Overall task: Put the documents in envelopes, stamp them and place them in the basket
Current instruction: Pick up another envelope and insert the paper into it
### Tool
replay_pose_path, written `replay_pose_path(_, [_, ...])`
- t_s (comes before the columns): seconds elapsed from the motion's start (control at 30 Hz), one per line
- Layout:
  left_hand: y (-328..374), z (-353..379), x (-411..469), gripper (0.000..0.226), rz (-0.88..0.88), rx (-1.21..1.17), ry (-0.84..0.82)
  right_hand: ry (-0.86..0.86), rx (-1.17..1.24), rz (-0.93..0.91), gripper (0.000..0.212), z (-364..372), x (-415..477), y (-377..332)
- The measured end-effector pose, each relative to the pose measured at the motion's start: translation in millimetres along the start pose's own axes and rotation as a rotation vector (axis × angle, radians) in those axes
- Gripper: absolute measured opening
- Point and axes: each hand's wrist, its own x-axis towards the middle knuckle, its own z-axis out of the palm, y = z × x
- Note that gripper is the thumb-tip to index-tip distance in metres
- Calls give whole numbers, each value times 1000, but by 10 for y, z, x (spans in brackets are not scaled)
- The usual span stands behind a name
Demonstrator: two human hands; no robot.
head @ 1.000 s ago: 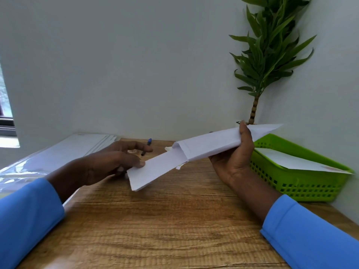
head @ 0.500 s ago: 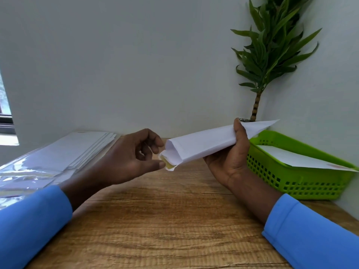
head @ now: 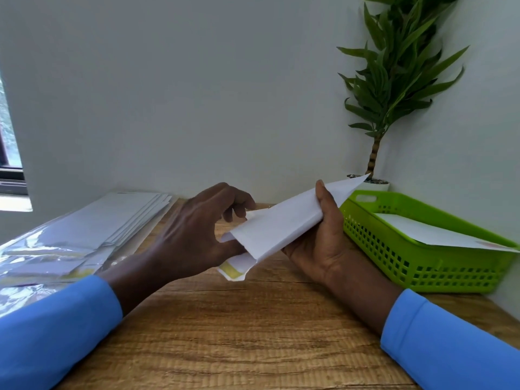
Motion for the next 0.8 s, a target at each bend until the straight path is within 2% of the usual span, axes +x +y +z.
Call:
replay_pose_path(0.2, [32,66,-22,58,-5,30,10,-30,-69,32,60,8,-26,102])
replay_pose_path(0.27, [38,77,-23,60,-6,69,20,-27,-82,18,56,17,-32,115])
replay_pose_path(0.37, [39,81,-27,54,-7,104,19,-19,-90,3,49,24,-33,115])
replay_pose_path(0.53, [-11,108,-35,49,14,187,-29,17,-136,-33,54,71,-13,16])
replay_pose_path(0.67, [-46,57,-20,42,59,240,-64,84,-186,-89,23,27,10,-99])
replay_pose_path(0.8, [-64,21,-24,42,78,256,-165,190,-226,-49,13,-43,31,-159])
